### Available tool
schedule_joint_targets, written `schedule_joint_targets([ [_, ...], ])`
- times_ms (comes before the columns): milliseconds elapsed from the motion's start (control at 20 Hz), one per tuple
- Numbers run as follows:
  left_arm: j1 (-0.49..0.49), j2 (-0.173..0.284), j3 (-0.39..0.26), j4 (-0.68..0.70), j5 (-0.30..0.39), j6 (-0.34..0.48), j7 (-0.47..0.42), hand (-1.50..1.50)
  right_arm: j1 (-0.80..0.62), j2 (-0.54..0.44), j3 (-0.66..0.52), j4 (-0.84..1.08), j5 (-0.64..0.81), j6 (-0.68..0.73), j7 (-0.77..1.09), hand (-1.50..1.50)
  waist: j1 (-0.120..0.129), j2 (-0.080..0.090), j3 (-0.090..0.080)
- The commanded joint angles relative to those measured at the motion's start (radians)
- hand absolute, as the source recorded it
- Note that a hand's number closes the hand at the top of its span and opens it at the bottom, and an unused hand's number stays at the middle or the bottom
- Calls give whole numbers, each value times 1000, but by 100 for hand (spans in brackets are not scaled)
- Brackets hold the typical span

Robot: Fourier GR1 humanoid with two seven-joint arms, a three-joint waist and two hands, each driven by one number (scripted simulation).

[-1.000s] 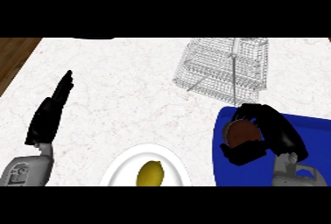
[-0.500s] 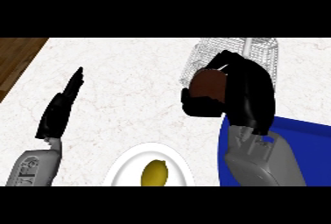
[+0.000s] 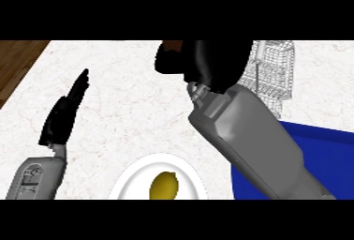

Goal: Pick the cupcake from the tray and place it in the tiered basket

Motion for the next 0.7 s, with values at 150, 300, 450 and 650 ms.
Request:
schedule_joint_targets([
  [150, -29, 13, 31, 14, 6, 10, 6, 0, -275, 8, -48, 278, -116, -127, 166, 150, -30, 5, 4],
  [300, -5, 5, 32, 18, 10, 11, -2, 0, -326, 8, -20, 447, -122, -146, 128, 150, -37, 6, 4],
  [450, 28, 5, 21, -53, 7, 7, 49, 0, -365, 8, -63, 564, -81, -126, 62, 150, -57, -1, 6],
  [650, 56, 49, 77, -14, 41, -17, -29, 0, -406, -9, -86, 703, 7, -64, 27, 150, -77, 0, 5],
])
